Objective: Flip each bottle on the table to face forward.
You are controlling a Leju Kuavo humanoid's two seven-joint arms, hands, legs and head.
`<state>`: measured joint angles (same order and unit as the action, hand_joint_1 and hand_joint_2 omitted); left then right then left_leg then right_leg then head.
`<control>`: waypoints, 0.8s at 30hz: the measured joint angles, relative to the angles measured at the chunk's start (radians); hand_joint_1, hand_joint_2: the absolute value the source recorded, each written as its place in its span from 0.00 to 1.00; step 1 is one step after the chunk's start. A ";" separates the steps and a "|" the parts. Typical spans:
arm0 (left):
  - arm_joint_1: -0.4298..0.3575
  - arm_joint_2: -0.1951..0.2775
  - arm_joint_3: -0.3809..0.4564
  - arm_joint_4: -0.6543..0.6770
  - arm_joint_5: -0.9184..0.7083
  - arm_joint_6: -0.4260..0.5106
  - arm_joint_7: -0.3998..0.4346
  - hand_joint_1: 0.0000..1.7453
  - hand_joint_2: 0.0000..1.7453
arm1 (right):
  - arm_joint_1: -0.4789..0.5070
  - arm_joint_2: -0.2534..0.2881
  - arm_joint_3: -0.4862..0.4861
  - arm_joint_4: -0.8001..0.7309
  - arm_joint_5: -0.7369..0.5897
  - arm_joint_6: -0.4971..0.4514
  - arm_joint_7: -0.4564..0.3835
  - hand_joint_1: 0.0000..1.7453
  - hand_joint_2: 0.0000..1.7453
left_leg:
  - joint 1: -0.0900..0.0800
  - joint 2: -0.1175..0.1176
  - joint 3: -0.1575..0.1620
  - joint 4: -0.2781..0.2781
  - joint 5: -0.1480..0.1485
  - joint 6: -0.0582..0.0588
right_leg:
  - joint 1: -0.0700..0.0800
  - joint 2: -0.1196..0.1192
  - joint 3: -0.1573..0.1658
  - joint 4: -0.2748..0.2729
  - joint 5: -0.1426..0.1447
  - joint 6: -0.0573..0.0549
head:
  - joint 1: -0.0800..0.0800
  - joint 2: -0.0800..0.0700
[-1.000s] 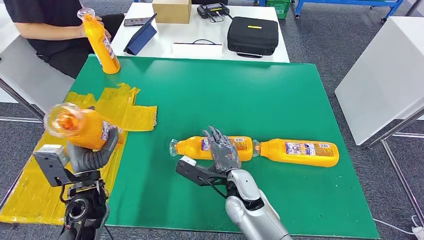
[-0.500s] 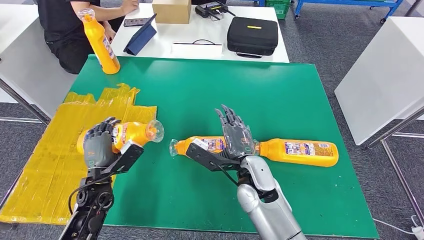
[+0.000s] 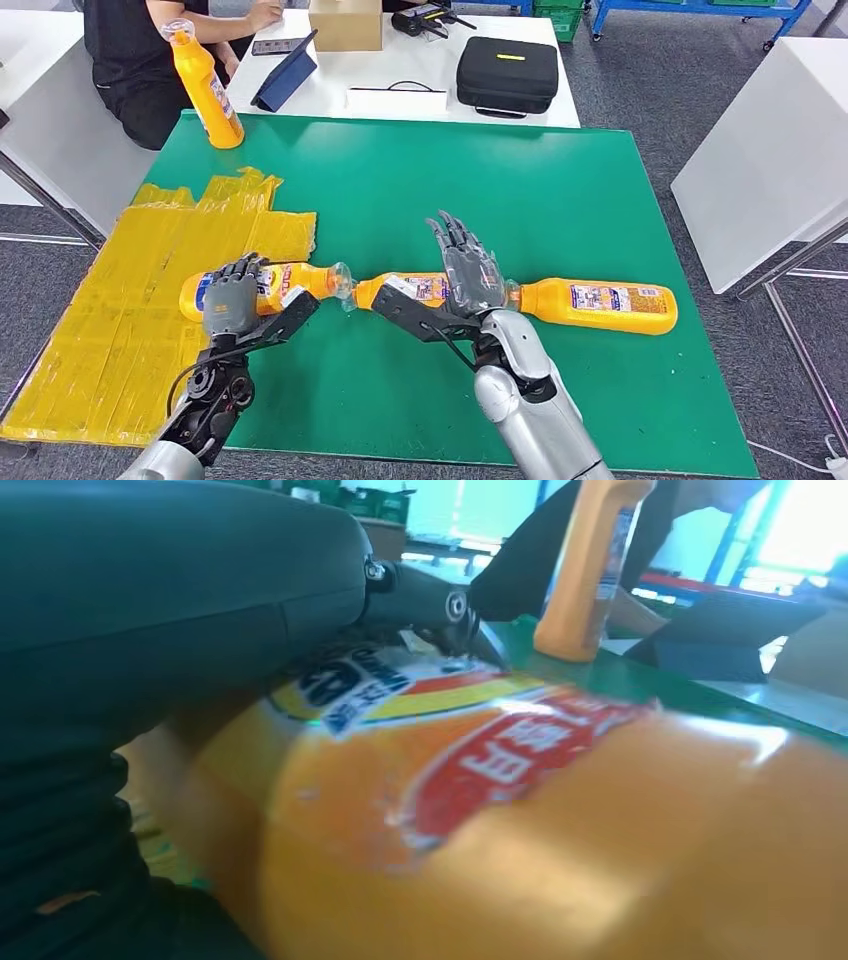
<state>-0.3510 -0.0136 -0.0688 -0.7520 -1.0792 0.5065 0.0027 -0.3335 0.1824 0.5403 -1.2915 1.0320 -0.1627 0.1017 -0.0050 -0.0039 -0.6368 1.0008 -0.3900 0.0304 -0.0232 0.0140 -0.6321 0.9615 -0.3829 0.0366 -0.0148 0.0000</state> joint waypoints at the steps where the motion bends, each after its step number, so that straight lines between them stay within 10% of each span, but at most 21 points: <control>1: -0.010 -0.002 0.000 0.018 0.011 0.009 0.005 0.00 0.50 | -0.005 0.000 0.005 0.008 -0.001 0.005 0.005 0.00 0.75 | 0.000 0.000 0.000 0.000 0.001 -0.001 | 0.000 0.000 0.000 0.000 0.000 0.000 | 0.000 0.000; 2: -0.021 -0.003 0.003 0.038 0.025 0.019 0.011 0.00 0.25 | -0.009 0.001 0.009 0.016 -0.002 0.011 0.013 0.00 1.00 | 0.000 0.000 0.000 0.000 0.001 -0.001 | 0.000 0.000 0.000 0.000 0.001 -0.001 | 0.000 0.000; 3: -0.030 -0.004 0.007 0.057 0.041 0.027 0.016 0.00 0.00 | -0.014 0.001 0.012 0.025 -0.003 0.017 0.021 0.00 1.00 | 0.000 0.000 0.000 0.000 0.002 -0.001 | 0.000 0.000 0.000 0.000 0.002 -0.002 | 0.000 0.000; 14: -0.096 -0.006 0.082 0.158 0.157 0.028 0.011 0.00 0.00 | -0.056 -0.012 0.029 0.160 0.024 0.090 0.067 0.00 1.00 | 0.000 0.002 0.003 0.000 0.004 -0.002 | 0.000 0.002 0.001 0.001 0.006 -0.001 | 0.000 0.000; 24: -0.079 -0.031 0.147 0.080 0.548 -0.097 -0.180 0.00 0.00 | -0.189 -0.009 0.062 0.426 0.064 0.096 0.039 0.00 1.00 | 0.000 0.001 0.005 0.000 0.006 -0.005 | 0.001 0.001 0.002 0.002 0.004 -0.003 | 0.000 0.000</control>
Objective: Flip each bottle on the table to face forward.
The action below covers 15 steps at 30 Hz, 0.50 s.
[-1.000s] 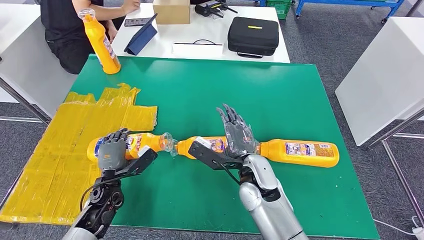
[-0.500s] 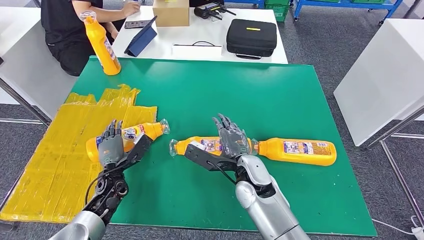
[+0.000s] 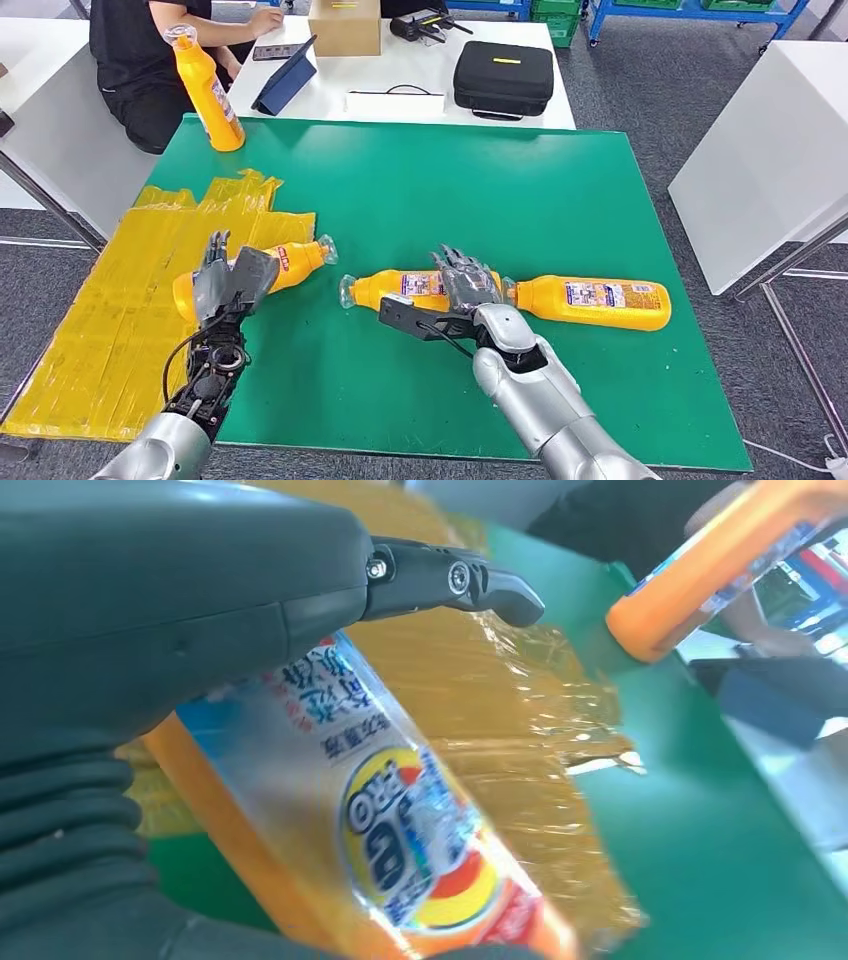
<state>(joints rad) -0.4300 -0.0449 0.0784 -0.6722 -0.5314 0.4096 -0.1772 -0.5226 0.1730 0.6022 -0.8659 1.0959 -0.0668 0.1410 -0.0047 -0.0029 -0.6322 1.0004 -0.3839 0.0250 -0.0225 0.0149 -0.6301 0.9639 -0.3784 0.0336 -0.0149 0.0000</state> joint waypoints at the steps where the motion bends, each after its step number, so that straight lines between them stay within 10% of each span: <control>1: 0.008 -0.003 0.001 -0.020 0.034 -0.014 -0.011 0.00 0.00 | -0.011 0.000 0.004 0.026 0.003 -0.004 -0.003 0.00 1.00 | 0.000 0.000 0.000 0.000 0.001 0.000 | 0.000 0.000 0.000 0.000 0.000 0.000 | 0.000 0.000; 15: 0.185 -0.008 -0.091 -0.370 0.356 -0.050 -0.044 0.00 0.00 | -0.107 0.009 0.073 0.261 0.003 0.039 -0.009 0.00 1.00 | 0.000 0.000 -0.004 0.001 0.003 0.001 | 0.000 0.000 -0.003 0.000 0.003 0.000 | 0.000 0.000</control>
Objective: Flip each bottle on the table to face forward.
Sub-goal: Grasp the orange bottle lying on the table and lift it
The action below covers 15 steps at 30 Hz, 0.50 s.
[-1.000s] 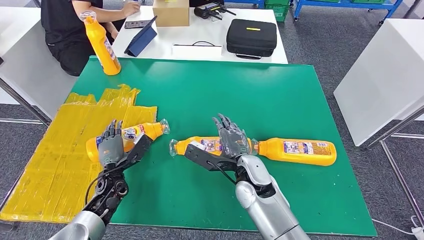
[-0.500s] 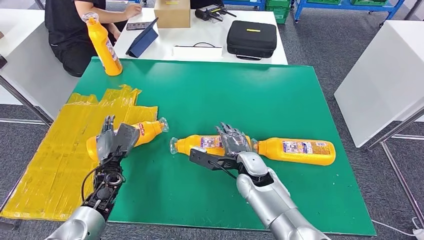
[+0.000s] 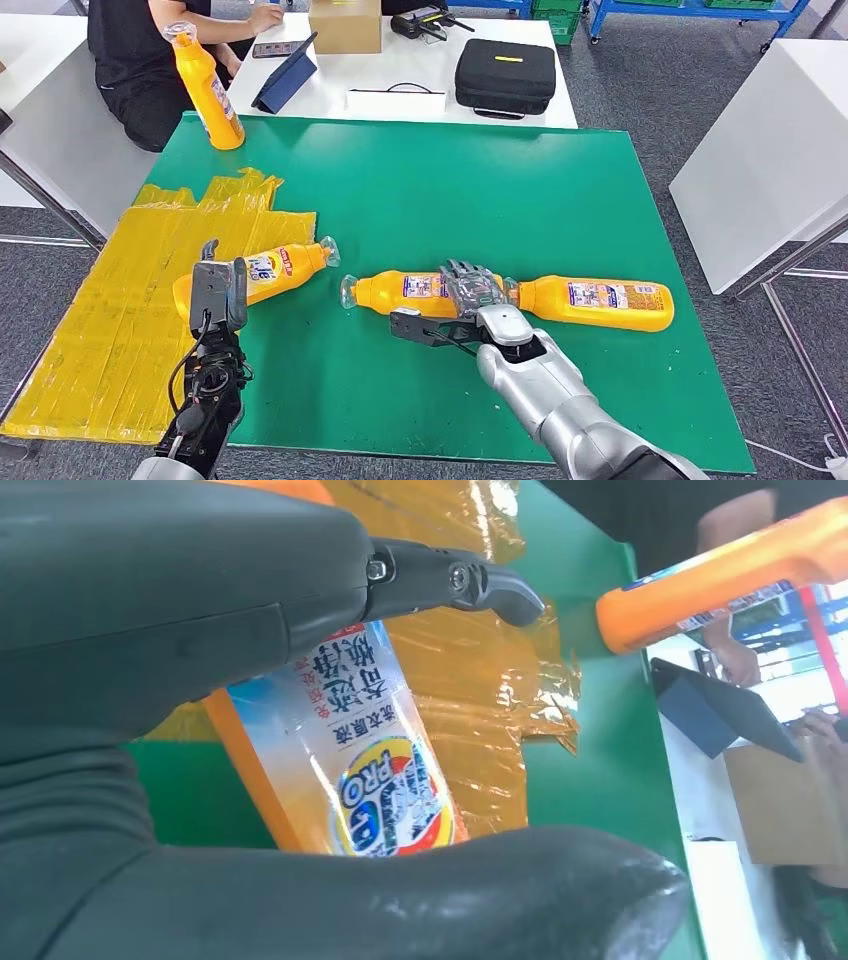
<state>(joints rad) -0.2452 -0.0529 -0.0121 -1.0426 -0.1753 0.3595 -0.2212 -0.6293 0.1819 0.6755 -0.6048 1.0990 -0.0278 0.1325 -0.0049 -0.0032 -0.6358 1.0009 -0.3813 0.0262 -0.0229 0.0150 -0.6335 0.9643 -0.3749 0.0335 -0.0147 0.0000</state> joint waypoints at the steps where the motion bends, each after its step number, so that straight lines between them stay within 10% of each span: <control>1: 0.008 0.001 -0.009 -0.020 0.008 0.002 0.001 0.00 0.00 | -0.007 0.002 0.006 0.011 -0.003 0.021 -0.002 0.25 1.00 | 0.000 0.000 0.000 0.000 0.000 0.000 | 0.000 0.000 0.000 0.000 0.000 0.000 | 0.000 0.000; 4: 0.023 0.005 -0.036 -0.063 0.030 0.006 0.010 0.00 0.00 | -0.032 0.008 0.032 0.044 -0.017 0.102 -0.017 0.99 1.00 | 0.000 0.001 0.001 0.000 -0.001 0.000 | 0.000 0.000 0.000 0.000 -0.001 -0.001 | 0.000 0.000; 15: 0.027 0.014 -0.082 -0.086 0.064 0.002 0.005 0.00 0.00 | -0.056 0.010 0.087 0.080 -0.057 0.138 -0.041 1.00 1.00 | 0.000 0.003 0.004 0.000 -0.001 0.000 | 0.001 0.001 0.001 0.000 -0.001 -0.002 | 0.000 0.000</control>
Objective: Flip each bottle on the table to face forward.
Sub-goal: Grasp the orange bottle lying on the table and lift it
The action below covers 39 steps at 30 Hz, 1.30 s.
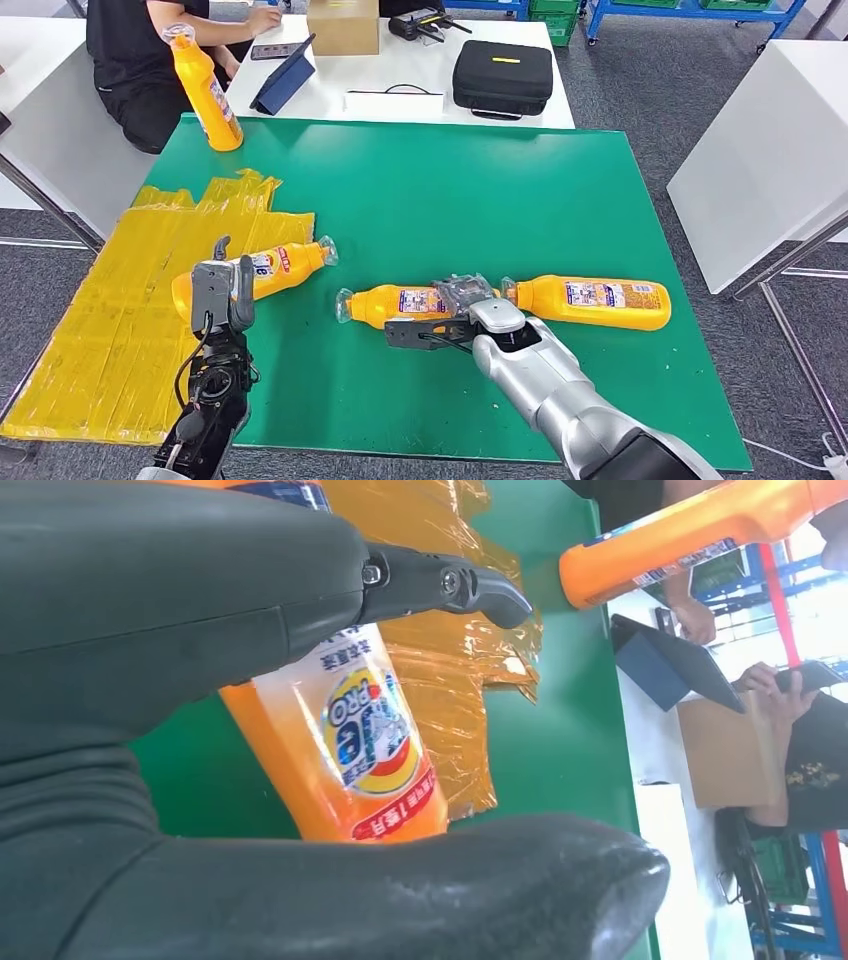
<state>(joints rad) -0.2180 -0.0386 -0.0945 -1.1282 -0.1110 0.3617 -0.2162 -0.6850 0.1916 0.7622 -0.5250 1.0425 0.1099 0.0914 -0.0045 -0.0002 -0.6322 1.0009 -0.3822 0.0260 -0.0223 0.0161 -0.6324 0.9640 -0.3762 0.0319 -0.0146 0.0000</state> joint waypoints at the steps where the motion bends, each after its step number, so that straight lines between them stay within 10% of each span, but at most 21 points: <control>1: 0.000 0.000 -0.002 0.000 0.004 -0.003 0.000 0.00 0.00 | 0.002 0.000 0.000 0.000 -0.007 -0.008 0.004 1.00 1.00 | 0.000 0.000 0.000 0.000 0.000 0.000 | 0.000 0.000 0.000 0.000 0.000 0.000 | 0.000 0.000; 10: 0.044 0.000 -0.001 -0.059 0.422 -0.335 0.009 0.00 0.00 | 0.084 -0.013 -0.064 -0.145 -0.223 -0.120 -0.029 1.00 1.00 | 0.000 0.001 -0.003 0.000 0.000 0.000 | 0.000 0.001 -0.002 0.000 0.002 0.002 | 0.000 0.000; 20: 0.074 0.004 -0.001 -0.100 0.464 -0.363 0.009 0.00 0.00 | 0.145 -0.026 -0.101 -0.259 -0.253 -0.121 -0.029 1.00 1.00 | 0.000 0.000 -0.010 0.000 0.000 0.000 | 0.000 0.001 -0.009 0.000 0.002 0.002 | 0.000 0.000; 24: 0.081 0.007 -0.004 -0.110 0.528 -0.476 -0.003 0.00 1.00 | 0.162 -0.029 -0.112 -0.295 -0.317 -0.140 -0.079 1.00 1.00 | 0.000 0.000 -0.013 0.000 0.000 0.000 | 0.000 0.000 -0.012 0.000 0.002 0.002 | 0.000 0.000; 28: 0.104 0.009 -0.025 -0.152 0.611 -0.664 -0.034 0.00 1.00 | 0.212 -0.042 -0.145 -0.455 -0.441 -0.189 -0.137 1.00 1.00 | 0.000 -0.001 -0.015 0.001 0.000 0.001 | -0.001 0.000 -0.014 0.000 0.002 0.002 | 0.000 0.000; 39: 0.108 -0.019 -0.133 -0.239 0.512 -0.621 -0.056 0.00 1.00 | 0.301 -0.055 -0.177 -0.718 -0.482 -0.240 -0.134 1.00 1.00 | -0.001 -0.001 -0.017 0.000 0.000 0.001 | -0.001 0.000 -0.016 0.000 0.001 0.003 | 0.000 0.000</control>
<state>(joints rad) -0.1095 -0.0572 -0.2273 -1.3677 0.4014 -0.2593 -0.2718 -0.3843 0.1369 0.5853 -1.2427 0.5605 -0.1297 -0.0422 -0.0050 -0.0013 -0.6495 1.0013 -0.3826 0.0267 -0.0231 0.0164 -0.6480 0.9643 -0.3748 0.0347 -0.0147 0.0000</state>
